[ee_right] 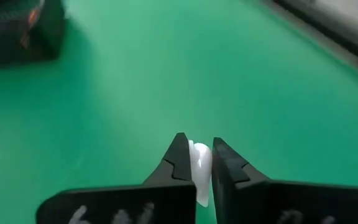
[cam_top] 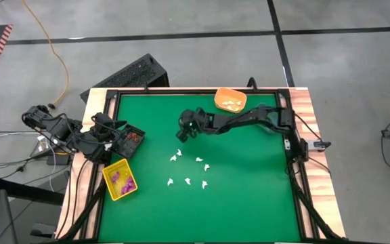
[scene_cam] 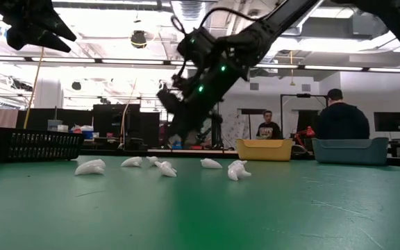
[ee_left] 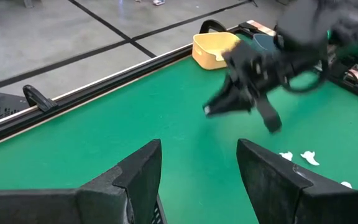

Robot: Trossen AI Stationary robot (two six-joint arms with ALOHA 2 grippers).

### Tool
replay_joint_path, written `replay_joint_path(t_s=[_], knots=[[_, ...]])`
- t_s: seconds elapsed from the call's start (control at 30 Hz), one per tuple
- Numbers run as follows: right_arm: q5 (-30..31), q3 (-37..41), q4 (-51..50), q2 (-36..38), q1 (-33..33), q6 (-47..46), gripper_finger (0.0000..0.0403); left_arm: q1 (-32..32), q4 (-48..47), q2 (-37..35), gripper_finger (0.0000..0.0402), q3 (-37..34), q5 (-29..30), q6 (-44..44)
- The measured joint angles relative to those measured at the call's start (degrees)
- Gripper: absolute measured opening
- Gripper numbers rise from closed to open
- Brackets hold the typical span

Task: Sort Halloween decoration
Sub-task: Put the white ghost toy into the light orange bin

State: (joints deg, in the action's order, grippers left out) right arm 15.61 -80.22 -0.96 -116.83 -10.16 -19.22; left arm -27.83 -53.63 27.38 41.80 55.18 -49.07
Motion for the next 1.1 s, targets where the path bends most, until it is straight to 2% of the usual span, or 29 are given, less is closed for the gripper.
replay_joint_path(t_s=[0.1,0.47,0.67,0.93,1.1], knots=[[0.2,-0.1,-2.9,2.4,-1.7,0.1,0.0022,0.0,0.0,0.0,0.0199,0.0,-0.2,0.0],[0.9,-0.1,-24.5,12.6,-12.4,4.7,0.0039,0.0,0.1,0.0,0.0199,0.0,-0.8,-1.2],[0.7,-0.1,-32.0,14.2,-19.9,5.1,0.004,0.0,0.2,0.0,0.0199,0.0,-1.0,-2.2],[-8.9,3.1,-32.0,14.2,-26.8,3.0,0.0041,0.0,0.2,0.0,0.0199,0.0,-0.9,-2.6],[-9.2,5.7,-31.8,14.2,-28.0,2.8,0.0061,0.0,0.2,0.0,0.0199,0.0,-0.8,-2.6]])
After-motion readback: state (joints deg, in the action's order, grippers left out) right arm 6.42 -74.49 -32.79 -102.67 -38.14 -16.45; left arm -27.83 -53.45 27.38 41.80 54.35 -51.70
